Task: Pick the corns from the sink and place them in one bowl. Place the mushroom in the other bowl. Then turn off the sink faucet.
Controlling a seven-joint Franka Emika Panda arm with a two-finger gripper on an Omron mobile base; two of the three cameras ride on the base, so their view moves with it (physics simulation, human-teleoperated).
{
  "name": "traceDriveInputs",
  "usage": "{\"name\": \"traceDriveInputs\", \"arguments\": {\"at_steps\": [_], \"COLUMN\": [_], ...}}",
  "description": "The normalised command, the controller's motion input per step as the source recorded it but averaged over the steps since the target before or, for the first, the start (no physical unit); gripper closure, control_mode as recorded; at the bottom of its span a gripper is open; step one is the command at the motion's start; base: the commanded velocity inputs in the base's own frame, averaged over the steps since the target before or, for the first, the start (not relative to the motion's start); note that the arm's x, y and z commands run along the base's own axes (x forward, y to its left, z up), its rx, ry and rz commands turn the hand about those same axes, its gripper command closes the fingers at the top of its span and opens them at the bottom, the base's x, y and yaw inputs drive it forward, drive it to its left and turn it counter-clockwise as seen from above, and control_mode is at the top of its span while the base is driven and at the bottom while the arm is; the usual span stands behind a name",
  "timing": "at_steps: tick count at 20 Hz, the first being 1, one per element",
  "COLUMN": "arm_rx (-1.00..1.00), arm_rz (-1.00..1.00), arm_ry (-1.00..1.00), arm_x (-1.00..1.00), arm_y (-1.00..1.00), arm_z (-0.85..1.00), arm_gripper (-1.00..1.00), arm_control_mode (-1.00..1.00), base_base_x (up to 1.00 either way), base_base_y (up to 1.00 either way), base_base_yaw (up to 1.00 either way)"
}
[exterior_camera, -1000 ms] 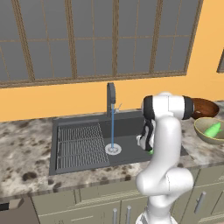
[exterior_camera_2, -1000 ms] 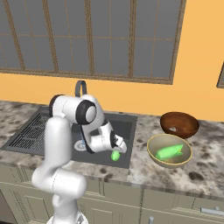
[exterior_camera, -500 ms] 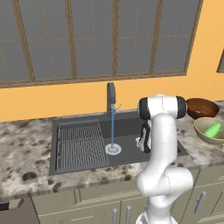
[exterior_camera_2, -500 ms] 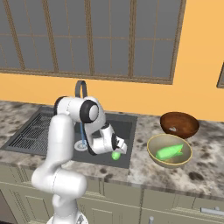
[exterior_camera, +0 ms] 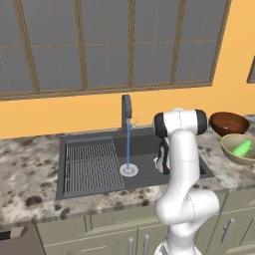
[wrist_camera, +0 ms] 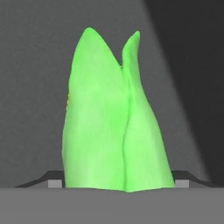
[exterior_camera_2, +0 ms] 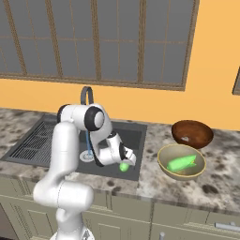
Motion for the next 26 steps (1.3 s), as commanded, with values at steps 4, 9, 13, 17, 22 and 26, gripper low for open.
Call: {"name": "traceDriveInputs", "arguments": {"at_steps": [4, 9, 13, 17, 22, 26], "arm_rx": [0.00, 0.00, 0.04, 0.11, 0.06, 0.06], "arm_rz": [0.01, 0.01, 0.00, 0.00, 0.01, 0.00], "arm_ry": [0.03, -0.15, -0.33, -0.12, 0.00, 0.06], "arm_x": [0.05, -0.15, -0.68, -0.81, -0.37, -0.02], "arm_y": [-0.46, -0.30, -0.04, 0.00, 0.02, 0.00], "arm_z": [-0.69, 0.31, 1.00, 1.00, 1.00, 1.00], "arm_gripper": [1.00, 1.00, 1.00, 1.00, 1.00, 1.00], "arm_control_mode": [-1.00, -1.00, -1.00, -1.00, -1.00, -1.00], "base_base_x": [0.00, 0.00, 0.00, 0.00, 0.00, 0.00], "base_base_y": [0.00, 0.00, 0.00, 0.00, 0.00, 0.00], "base_base_yaw": [0.00, 0.00, 0.00, 0.00, 0.00, 0.00]}}
